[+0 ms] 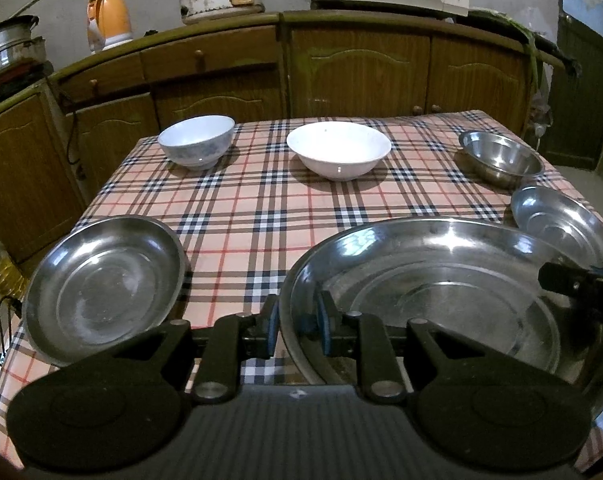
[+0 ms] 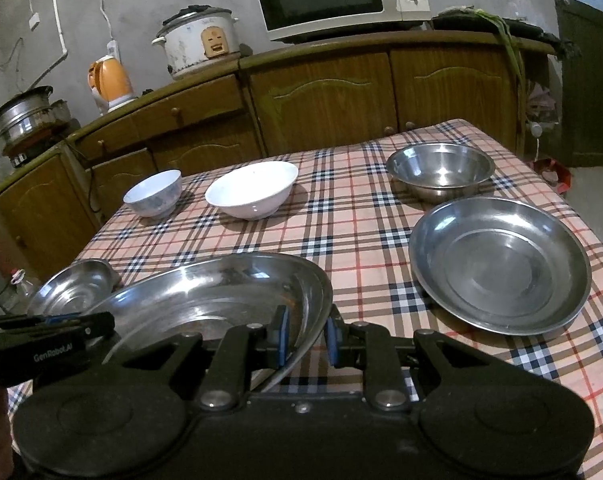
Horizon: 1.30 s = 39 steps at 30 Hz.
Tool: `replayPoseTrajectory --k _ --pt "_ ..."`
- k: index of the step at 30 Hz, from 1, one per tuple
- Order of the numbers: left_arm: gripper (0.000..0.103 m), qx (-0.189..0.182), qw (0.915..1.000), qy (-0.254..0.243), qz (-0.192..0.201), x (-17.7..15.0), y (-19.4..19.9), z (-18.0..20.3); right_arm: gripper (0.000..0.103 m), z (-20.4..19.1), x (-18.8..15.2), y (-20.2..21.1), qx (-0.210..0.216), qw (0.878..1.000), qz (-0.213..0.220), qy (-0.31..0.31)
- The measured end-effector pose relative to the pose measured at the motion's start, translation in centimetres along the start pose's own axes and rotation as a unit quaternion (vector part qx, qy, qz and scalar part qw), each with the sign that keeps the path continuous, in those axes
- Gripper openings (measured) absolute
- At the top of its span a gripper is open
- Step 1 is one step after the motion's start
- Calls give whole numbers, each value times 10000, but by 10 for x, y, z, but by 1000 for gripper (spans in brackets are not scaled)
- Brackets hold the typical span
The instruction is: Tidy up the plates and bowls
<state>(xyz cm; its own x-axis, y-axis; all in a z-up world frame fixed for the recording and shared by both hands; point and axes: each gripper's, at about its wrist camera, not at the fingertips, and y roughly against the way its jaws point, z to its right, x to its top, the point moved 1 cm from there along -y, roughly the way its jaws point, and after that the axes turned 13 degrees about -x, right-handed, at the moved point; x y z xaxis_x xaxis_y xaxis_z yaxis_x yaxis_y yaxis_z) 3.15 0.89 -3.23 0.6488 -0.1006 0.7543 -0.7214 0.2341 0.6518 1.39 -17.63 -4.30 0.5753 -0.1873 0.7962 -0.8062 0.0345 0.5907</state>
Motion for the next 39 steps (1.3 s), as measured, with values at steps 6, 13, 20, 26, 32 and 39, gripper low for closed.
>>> replayPoseTrajectory --k 6,13,20,26,32,39 --pt "22 25 10000 -57 -37 1 -9 0 25 -1 0 -8 -34 10000 -21 16" --pt "22 43 9998 -140 -95 3 -23 -1 25 1 1 -24 -97 9999 -75 44" --pt "22 59 9998 -161 -141 7 -40 -3 25 1 4 -41 -125 9998 -112 54" --pt "23 117 9996 -183 -159 11 -53 -5 25 -1 9 -58 -109 9998 -117 91" --pt "23 154 9996 -157 -200 17 -67 -8 25 -4 15 -77 -140 9997 -140 133" --pt "23 158 9995 -66 -268 23 -86 -11 25 -4 19 -95 -176 9996 -138 164"
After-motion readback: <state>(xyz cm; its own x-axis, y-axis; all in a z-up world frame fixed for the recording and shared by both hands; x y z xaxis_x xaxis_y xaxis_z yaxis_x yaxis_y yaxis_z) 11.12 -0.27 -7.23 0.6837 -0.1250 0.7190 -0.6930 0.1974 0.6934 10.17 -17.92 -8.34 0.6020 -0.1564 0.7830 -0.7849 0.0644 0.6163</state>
